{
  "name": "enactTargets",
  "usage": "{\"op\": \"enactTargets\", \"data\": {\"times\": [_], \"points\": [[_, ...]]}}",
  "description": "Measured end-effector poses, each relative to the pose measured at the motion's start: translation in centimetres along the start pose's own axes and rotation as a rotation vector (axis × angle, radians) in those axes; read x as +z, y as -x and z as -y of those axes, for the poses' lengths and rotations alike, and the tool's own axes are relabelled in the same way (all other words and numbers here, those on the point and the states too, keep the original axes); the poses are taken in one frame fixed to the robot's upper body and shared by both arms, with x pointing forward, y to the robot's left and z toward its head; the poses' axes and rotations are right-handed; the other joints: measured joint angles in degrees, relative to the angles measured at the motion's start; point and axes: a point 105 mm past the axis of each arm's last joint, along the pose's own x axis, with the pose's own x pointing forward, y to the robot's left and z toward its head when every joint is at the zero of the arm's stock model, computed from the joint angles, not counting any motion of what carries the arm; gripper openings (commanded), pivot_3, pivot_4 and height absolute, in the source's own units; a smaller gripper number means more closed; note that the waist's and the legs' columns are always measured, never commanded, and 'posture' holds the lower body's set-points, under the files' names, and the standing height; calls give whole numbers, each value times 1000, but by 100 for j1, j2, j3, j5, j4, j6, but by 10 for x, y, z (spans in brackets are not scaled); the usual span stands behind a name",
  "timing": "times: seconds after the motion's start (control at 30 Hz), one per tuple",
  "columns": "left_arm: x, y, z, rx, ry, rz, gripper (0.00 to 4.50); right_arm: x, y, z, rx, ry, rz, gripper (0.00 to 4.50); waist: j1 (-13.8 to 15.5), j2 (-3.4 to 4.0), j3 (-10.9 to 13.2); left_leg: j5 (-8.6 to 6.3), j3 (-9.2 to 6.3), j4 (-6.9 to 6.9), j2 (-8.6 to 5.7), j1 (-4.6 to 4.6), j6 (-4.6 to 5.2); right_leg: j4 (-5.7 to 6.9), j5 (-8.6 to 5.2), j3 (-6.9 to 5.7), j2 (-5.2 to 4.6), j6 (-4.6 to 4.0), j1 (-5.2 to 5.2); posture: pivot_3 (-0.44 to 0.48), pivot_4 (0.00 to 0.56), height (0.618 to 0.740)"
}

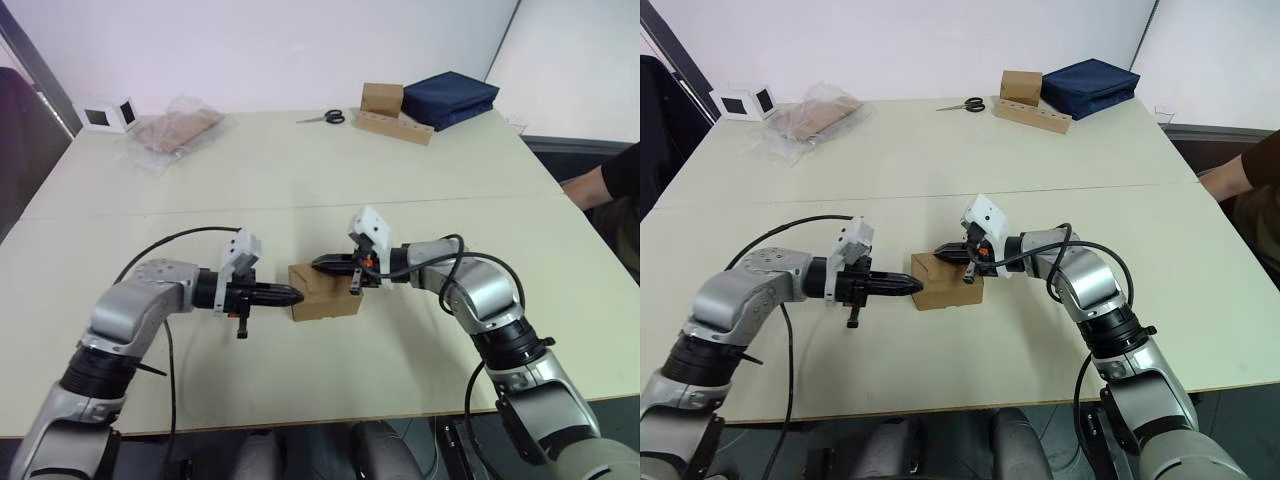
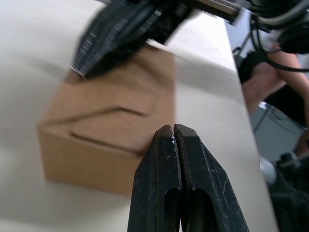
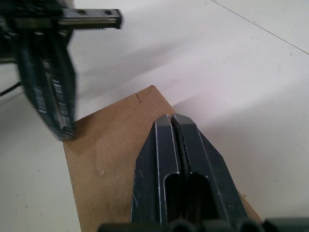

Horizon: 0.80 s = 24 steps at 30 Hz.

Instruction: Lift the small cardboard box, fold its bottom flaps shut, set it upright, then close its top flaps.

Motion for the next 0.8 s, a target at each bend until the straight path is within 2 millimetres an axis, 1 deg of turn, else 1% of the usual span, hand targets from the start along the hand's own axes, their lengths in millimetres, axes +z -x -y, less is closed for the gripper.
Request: {"op": "enactTargets", "data": {"times": [0.13, 0.2, 0.33, 0.43, 0.5, 0.6, 0.67, 0.8], "points": [[5, 7, -3, 21, -3, 18, 19, -1, 0, 1, -7, 8, 1, 0, 9, 0, 0, 0, 0, 1, 0, 1, 0, 0, 0, -1, 0, 0, 3, 0, 150, 740], [14, 5, -11, 36, -13, 51, 19, -1, 0, 0, -10, 8, 3, 0, 17, 0, 0, 0, 0, 2, 0, 1, 0, 0, 0, -2, 0, 0, 3, 0, 150, 740], [32, -5, -23, 44, -51, 121, 19, -1, 2, -5, -12, 15, 6, 0, 11, 0, 0, 0, 0, 1, 0, 0, 0, -1, 0, -2, 1, 0, 3, 0, 150, 740], [44, -21, -38, 67, -82, 149, 19, -2, 4, -11, -12, 21, 1, 0, 20, -1, -1, 0, 0, 3, -2, 0, 0, -1, 0, -2, 0, 0, 4, 0, 150, 740], [43, -31, -45, 75, -85, 148, 19, -3, 6, -15, -10, 21, -2, 0, 4, -1, -1, 0, 1, 3, -2, 0, 0, -2, 0, -1, 0, 0, 3, 0, 150, 740], [35, -48, -54, 81, -71, 138, 19, -4, 10, -18, -18, 25, -11, 0, 0, -1, -1, 0, 0, 1, -2, 0, 0, -2, 0, -1, 1, 0, 1, 0, 150, 740], [28, -54, -57, 77, -61, 125, 19, -5, 13, -19, -24, 26, -18, 0, -2, -1, 0, 0, 0, 1, -2, 0, 0, -2, 0, 0, 1, 0, 0, 0, 150, 740], [30, -60, -59, 73, -91, 117, 19, -5, 17, -24, -25, 26, -32, 0, 11, -1, -1, 0, 0, 2, -2, 0, 0, -1, 0, -1, 0, 0, 2, 0, 150, 740]]}}
